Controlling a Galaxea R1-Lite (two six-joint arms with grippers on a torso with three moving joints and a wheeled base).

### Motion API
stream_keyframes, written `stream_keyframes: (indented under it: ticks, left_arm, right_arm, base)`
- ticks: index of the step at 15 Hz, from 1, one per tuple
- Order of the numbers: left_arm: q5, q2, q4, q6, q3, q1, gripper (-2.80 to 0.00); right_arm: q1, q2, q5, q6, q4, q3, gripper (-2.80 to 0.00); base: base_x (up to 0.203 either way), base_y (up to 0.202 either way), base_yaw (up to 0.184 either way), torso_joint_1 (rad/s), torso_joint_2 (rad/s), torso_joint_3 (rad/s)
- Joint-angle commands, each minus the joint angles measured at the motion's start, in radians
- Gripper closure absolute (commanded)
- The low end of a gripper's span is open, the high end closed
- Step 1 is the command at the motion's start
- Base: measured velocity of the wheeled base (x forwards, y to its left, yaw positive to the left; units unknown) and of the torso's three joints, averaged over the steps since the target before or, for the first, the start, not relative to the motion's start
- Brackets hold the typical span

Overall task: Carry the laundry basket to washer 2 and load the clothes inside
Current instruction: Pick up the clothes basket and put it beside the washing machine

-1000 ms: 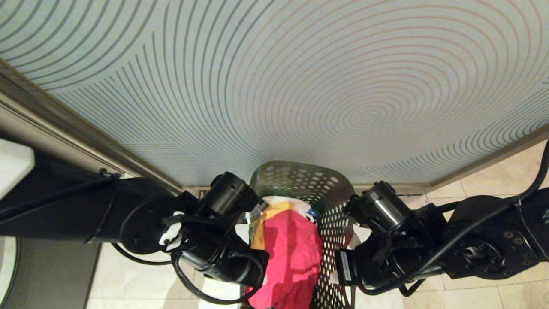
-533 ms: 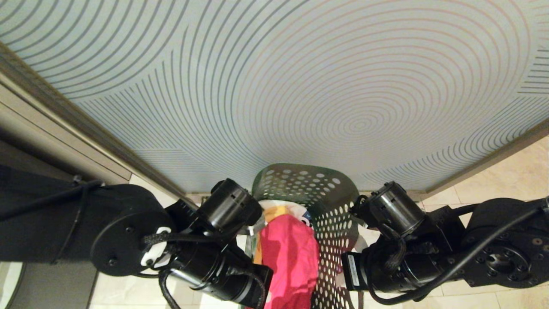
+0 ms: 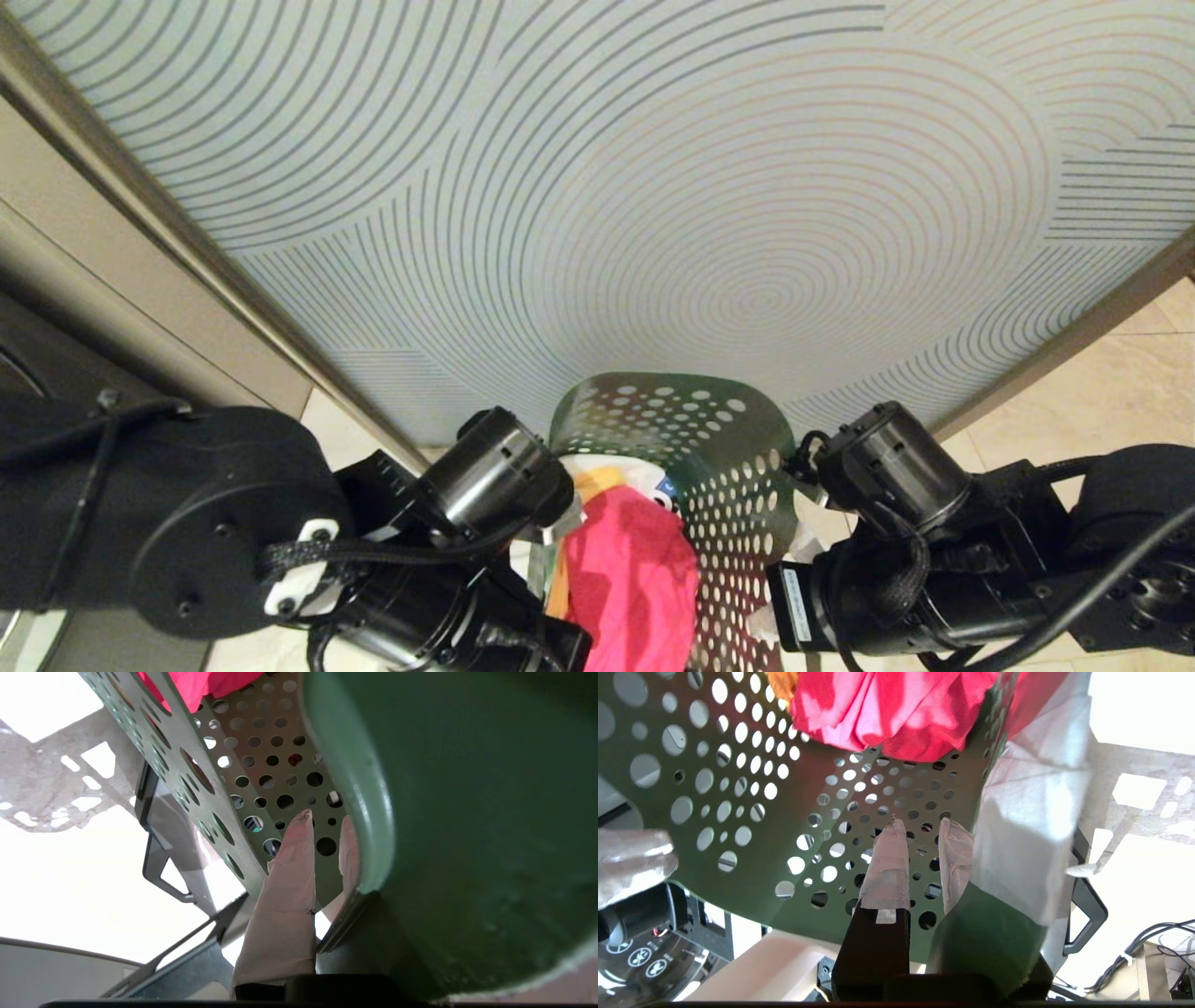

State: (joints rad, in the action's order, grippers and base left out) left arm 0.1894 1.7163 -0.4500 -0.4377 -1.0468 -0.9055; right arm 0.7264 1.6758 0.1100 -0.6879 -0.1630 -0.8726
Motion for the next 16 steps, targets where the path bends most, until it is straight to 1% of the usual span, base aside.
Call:
stream_keyframes:
  ticks: [1, 8, 16]
  left_arm:
    - [0.001, -0.013, -0.009, -0.003, 0.0, -0.01, 0.0]
    - [0.001, -0.008, -0.01, -0.004, 0.001, -0.024, 0.0]
    - [0.001, -0.003, -0.009, -0.004, -0.002, -0.047, 0.0]
  right_arm:
    - [0.001, -0.029, 0.001, -0.003, -0.001, 0.024, 0.0]
    - [0.001, -0.081, 0.0, -0.002, -0.001, 0.095, 0.0]
    - [0.001, -0.08, 0.002, -0.001, -0.001, 0.096, 0.0]
  base:
    - [0.0, 0.0, 0.0, 0.006, 0.0, 0.198]
    - [0.0, 0.0, 0.0, 0.001, 0.0, 0.203]
    - [0.0, 0.0, 0.0, 0.0, 0.0, 0.201]
